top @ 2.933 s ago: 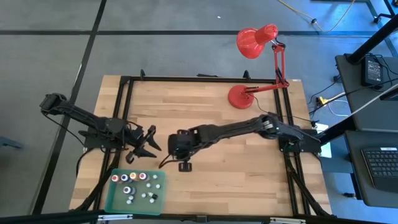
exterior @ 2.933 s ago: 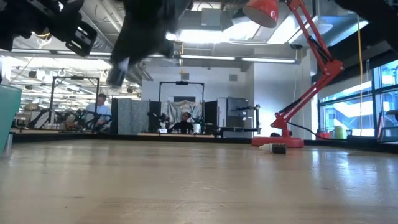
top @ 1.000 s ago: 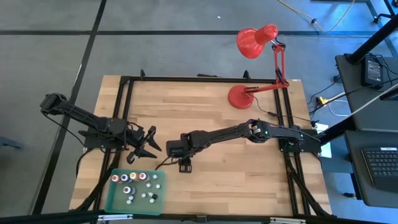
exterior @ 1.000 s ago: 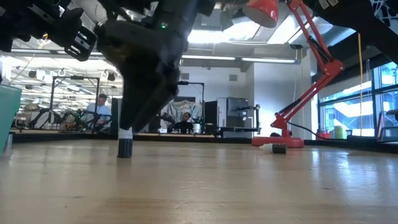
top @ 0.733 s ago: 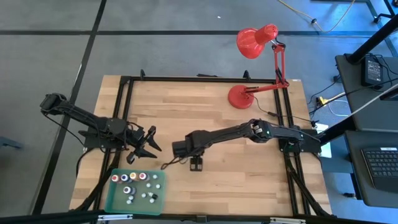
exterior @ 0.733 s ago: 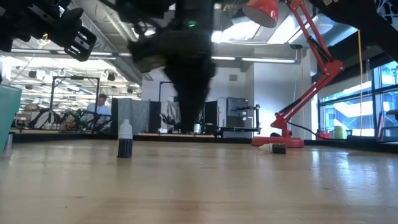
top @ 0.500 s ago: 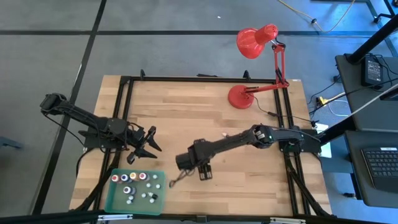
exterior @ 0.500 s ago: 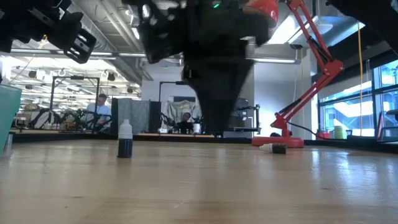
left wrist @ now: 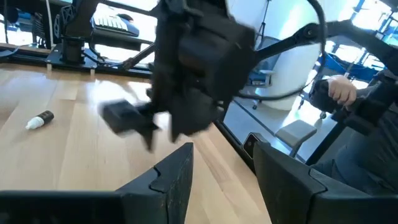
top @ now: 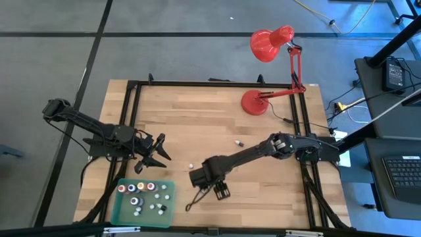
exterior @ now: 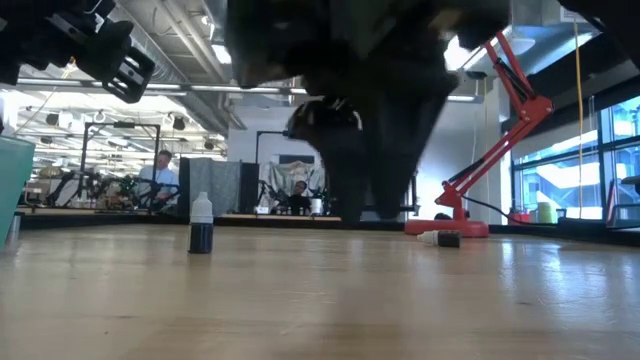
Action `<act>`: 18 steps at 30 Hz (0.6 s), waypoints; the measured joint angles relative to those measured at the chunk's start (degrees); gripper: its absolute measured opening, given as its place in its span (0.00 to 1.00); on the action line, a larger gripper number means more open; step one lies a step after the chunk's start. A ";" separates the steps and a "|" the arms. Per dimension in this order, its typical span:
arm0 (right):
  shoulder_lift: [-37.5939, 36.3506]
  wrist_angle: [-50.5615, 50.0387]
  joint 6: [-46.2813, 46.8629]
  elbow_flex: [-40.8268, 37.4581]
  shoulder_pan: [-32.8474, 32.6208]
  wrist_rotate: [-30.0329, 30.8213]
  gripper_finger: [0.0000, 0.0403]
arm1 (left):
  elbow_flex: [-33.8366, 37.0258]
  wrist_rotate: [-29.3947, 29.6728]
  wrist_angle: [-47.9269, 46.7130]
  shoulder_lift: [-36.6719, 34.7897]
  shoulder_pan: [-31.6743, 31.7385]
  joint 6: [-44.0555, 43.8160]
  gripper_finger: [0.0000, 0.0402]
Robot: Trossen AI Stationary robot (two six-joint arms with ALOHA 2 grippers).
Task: Pick & Place food coloring
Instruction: Put the black food coloring into the blue bin
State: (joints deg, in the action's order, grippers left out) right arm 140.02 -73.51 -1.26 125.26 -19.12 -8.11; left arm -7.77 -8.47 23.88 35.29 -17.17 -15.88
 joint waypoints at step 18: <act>-46.42 52.94 16.72 -66.60 -3.91 17.61 0.56 | -0.35 0.79 0.78 1.06 0.02 0.90 0.41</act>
State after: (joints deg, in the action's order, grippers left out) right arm 93.59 -20.56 15.46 58.66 -23.03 9.50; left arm -8.12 -7.68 24.66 36.35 -17.15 -14.98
